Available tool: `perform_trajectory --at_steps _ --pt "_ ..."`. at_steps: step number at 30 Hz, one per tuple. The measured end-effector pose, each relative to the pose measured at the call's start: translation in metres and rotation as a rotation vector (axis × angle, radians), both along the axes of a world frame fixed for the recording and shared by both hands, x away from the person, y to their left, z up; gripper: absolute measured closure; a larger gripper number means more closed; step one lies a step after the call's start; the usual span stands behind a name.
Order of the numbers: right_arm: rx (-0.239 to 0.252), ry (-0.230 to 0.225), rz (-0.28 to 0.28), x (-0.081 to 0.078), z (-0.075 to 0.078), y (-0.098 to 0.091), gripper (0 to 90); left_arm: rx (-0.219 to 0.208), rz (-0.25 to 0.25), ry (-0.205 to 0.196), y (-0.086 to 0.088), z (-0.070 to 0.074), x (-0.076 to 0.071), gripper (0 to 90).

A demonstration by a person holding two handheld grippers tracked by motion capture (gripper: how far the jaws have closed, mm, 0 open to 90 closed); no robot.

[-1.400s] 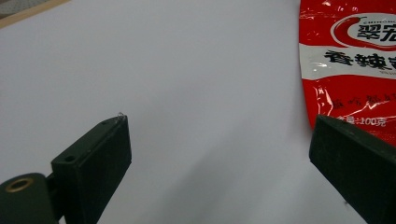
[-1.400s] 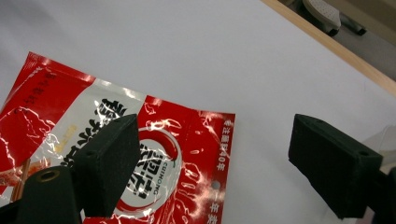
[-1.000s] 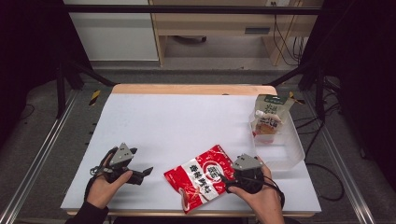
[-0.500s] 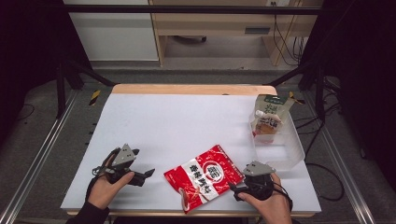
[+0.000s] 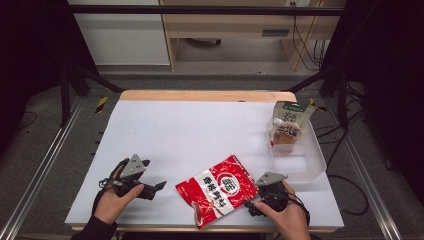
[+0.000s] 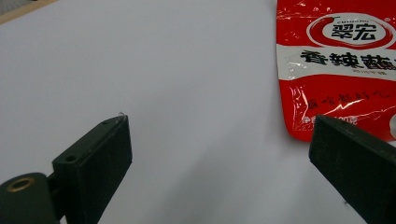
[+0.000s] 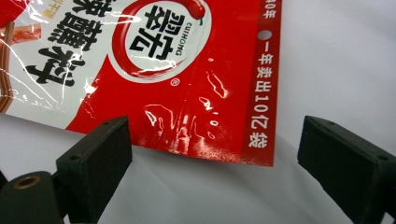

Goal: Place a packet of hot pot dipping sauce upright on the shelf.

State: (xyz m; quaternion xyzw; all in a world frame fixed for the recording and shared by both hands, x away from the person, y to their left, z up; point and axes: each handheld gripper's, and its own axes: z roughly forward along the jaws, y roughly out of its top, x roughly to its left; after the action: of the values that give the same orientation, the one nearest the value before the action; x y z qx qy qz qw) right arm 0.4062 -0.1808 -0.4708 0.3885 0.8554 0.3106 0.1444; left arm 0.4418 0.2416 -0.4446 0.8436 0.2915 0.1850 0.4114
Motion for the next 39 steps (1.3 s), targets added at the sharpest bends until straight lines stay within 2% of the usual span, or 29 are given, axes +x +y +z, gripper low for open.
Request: perform_trajectory --at_steps 2,3,8,12,14,18,20,22,24,26,28,30,32,39 --pt "-0.001 0.004 0.013 0.001 -0.001 0.001 11.0 -0.001 -0.001 -0.001 0.0 0.0 0.0 6.1" --pt "0.006 0.021 0.019 0.001 -0.001 0.002 11.0 -0.002 0.002 0.0 0.0 0.0 0.0 6.1" --pt "0.029 0.018 0.036 0.001 0.0 0.003 12.8 -0.02 0.009 -0.002 0.003 0.002 0.001 6.1" --pt "0.08 -0.01 0.049 -0.002 0.004 0.003 13.7 -0.02 0.013 -0.003 0.003 0.002 0.001 6.2" --pt "0.111 -0.028 0.054 -0.003 0.007 0.003 17.4 -0.023 0.01 -0.003 0.003 0.002 0.0 6.2" --pt "0.187 -0.041 0.048 -0.007 0.013 0.003 24.1 -0.019 0.006 -0.001 0.002 0.002 0.0 6.2" --pt "0.201 -0.036 0.048 -0.007 0.014 0.004 25.1 -0.023 0.006 -0.001 0.002 0.001 0.001 6.2" --pt "0.182 -0.025 0.046 -0.007 0.012 0.006 31.1 -0.021 0.006 0.001 0.002 0.001 0.001 6.2" --pt "0.146 0.008 0.032 -0.006 0.009 0.008 34.0 -0.023 0.005 0.0 0.002 0.001 0.001 6.2" --pt "0.116 0.011 0.04 -0.005 0.006 0.01 35.7 -0.018 0.002 -0.001 0.002 0.002 0.0 6.2" --pt "0.133 0.006 0.031 -0.005 0.008 0.011 38.6 -0.021 0.005 -0.002 0.002 0.002 0.0 6.2" --pt "0.143 -0.022 0.031 -0.003 0.013 0.012 43.1 -0.022 0.005 -0.002 0.002 0.002 0.001 6.3" --pt "0.142 -0.047 0.028 -0.003 0.015 0.013 51.4 -0.017 0.004 -0.001 0.001 0.001 0.002 6.3" --pt "0.108 -0.082 0.044 -0.001 0.019 0.016 76.6 -0.013 0.007 -0.003 0.001 0.001 0.002 6.6"
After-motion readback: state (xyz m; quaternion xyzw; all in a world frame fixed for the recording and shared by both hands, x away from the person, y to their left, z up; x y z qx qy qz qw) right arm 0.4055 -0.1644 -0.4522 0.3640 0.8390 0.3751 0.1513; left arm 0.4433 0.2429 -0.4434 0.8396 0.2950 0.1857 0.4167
